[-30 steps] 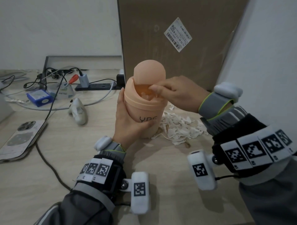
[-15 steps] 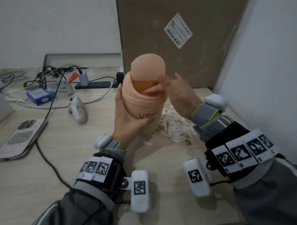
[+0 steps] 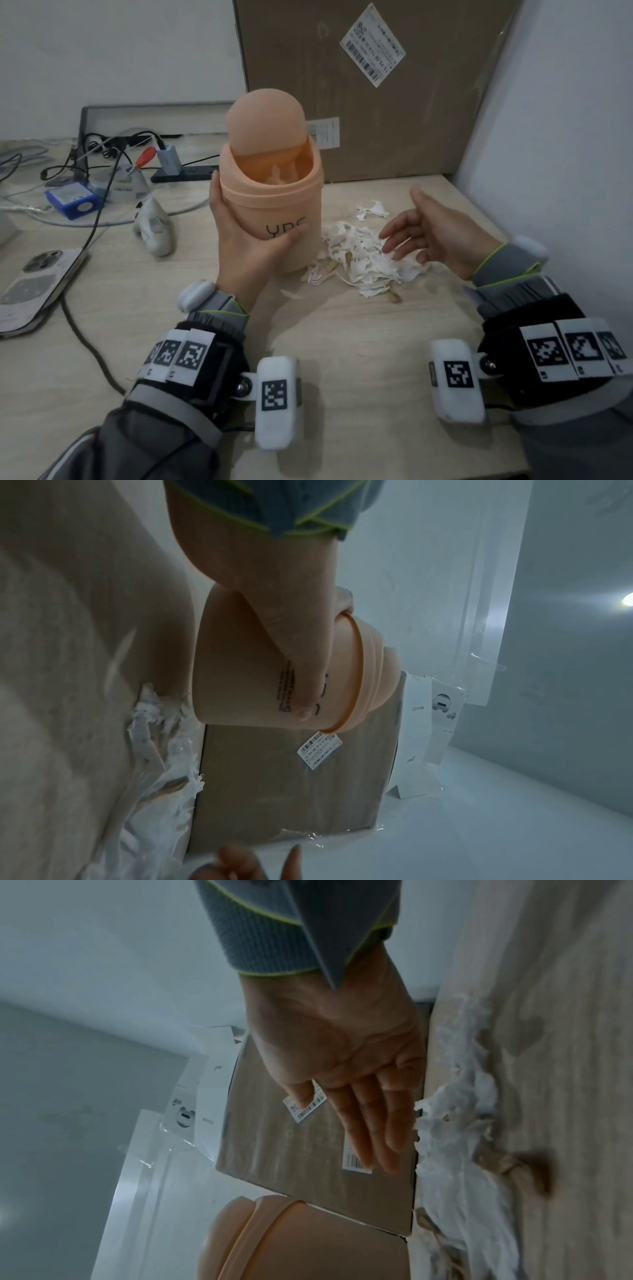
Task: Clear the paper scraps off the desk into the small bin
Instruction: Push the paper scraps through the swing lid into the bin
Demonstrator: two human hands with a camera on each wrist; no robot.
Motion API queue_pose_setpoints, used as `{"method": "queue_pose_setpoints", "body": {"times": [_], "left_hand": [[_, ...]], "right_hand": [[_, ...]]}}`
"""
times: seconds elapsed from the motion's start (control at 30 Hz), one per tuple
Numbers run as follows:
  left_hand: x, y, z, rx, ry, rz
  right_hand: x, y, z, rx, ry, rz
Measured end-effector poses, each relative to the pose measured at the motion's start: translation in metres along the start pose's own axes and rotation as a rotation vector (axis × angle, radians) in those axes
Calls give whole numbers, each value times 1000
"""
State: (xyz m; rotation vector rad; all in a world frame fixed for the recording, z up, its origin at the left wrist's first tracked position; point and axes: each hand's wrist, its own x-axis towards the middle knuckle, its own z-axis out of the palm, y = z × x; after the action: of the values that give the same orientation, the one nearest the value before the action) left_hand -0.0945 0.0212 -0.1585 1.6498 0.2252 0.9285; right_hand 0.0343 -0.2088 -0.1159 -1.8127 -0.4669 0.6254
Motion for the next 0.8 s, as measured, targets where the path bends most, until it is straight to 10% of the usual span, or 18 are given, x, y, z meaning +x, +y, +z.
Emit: {"method": "queue_pose_setpoints", "body": {"times": [0.27, 0.63, 0.8], "left_hand": [[6, -6, -6, 1, 85, 37], [12, -13, -16, 10, 188, 27], [13, -15, -16, 18, 205, 37]], "right_hand": [[-6, 13, 13, -235, -357, 238], [-1, 15, 13, 24, 15, 46], [-7, 6, 55, 246, -276, -23]]}}
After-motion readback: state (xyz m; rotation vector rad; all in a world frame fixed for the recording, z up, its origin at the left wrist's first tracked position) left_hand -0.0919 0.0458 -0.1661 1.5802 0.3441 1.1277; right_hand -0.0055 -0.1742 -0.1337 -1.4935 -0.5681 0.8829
